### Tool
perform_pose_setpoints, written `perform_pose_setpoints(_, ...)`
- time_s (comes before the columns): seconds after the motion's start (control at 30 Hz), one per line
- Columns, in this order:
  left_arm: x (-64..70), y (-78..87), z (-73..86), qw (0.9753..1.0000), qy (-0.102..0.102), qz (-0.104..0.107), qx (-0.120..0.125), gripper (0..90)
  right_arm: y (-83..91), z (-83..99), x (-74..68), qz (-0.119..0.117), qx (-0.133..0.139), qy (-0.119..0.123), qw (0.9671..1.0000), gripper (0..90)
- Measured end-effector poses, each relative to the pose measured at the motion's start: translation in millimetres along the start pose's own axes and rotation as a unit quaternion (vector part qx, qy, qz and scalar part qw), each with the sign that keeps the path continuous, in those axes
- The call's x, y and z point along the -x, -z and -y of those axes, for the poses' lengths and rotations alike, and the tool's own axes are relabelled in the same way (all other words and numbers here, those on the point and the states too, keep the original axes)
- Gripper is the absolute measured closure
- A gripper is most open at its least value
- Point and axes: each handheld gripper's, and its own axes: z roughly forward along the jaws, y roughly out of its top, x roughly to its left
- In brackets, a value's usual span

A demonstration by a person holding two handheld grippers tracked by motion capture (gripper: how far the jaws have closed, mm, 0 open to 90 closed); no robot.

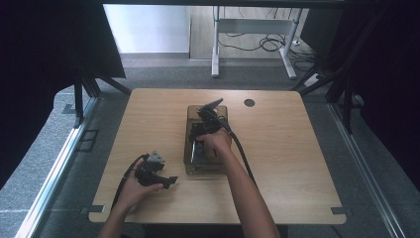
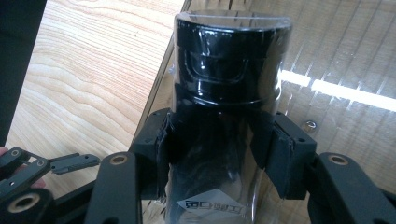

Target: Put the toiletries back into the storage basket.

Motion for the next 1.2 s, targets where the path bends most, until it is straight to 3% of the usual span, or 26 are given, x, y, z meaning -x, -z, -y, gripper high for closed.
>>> perform_pose_setpoints(0.7,-0.5,-1.0,0.2,1.0,0.002,0.002,-0.002,23.9,-13.4,0.6,2.9,-0.007,-0.003,-0.019,0.9998,46.0)
perform_pose_setpoints(1.2,-0.9,-1.0,0.2,1.0,-0.001,0.003,-0.002,23.9,-23.8,3.8,9.9,0.004,-0.019,-0.035,0.9992,45.2)
